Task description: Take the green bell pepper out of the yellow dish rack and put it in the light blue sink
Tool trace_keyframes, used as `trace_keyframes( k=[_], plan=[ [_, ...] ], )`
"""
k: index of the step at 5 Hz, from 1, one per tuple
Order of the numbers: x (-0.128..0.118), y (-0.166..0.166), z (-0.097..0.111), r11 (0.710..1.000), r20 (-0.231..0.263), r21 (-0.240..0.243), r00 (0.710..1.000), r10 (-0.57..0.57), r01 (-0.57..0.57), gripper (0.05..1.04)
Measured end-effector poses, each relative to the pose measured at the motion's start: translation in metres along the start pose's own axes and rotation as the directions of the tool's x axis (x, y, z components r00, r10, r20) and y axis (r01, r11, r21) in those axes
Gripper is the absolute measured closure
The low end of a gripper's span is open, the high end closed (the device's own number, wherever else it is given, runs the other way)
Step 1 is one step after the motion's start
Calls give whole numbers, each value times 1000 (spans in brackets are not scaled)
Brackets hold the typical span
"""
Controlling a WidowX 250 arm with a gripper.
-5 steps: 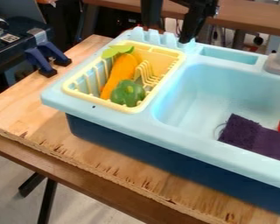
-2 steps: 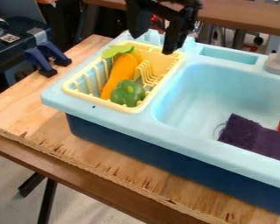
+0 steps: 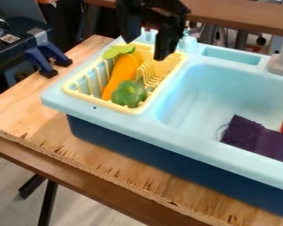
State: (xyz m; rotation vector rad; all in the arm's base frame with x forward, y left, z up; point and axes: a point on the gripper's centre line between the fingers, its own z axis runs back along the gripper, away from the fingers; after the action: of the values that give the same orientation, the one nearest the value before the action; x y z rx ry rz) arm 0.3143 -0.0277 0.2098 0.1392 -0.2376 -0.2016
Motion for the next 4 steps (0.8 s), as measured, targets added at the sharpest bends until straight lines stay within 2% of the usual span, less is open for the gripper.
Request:
trace_keyframes(
  k=[1, 3, 4],
  plan=[
    [-10, 5, -1, 1000, -2, -19, 1000, -9, 9, 77],
    [-33, 13, -9, 998, -51, -44, 998, 43, -45, 77],
    [-38, 14, -17, 998, -112, -38, 993, 44, -49, 77]
  ],
)
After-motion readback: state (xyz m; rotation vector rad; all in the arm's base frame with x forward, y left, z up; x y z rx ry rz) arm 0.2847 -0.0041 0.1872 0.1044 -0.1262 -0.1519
